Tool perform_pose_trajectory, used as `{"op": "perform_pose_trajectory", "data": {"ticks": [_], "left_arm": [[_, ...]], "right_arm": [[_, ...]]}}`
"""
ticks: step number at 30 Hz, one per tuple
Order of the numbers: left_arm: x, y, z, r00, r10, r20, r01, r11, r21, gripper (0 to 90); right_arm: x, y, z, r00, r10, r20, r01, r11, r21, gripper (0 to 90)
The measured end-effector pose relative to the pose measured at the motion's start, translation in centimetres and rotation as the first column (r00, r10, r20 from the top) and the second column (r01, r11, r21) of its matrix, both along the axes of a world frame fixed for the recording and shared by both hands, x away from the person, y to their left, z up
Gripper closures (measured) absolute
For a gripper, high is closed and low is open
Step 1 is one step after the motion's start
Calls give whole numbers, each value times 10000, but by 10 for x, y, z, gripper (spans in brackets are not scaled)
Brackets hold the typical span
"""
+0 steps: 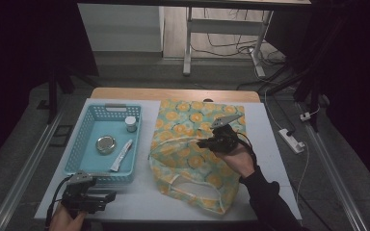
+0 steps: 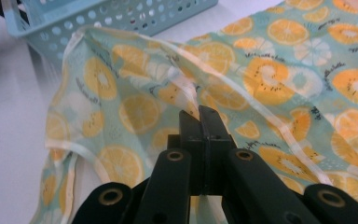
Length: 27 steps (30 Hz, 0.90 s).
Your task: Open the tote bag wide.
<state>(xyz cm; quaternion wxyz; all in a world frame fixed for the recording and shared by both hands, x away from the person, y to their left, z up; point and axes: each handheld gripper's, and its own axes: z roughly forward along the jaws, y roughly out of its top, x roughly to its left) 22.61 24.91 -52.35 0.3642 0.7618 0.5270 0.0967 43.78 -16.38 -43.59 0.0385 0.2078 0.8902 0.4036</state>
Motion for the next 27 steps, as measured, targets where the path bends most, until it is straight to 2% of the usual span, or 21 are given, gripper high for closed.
{"op": "perform_pose_trajectory", "data": {"ticks": [14,27], "left_arm": [[0,0,0,10000,32,23,-32,10000,-39,29],[0,1,0,10000,36,-5,-36,10000,-79,29]], "right_arm": [[10,18,17,9999,-11,164,9,9999,162,900],[21,23,23,9995,-241,201,236,9994,270,900]]}}
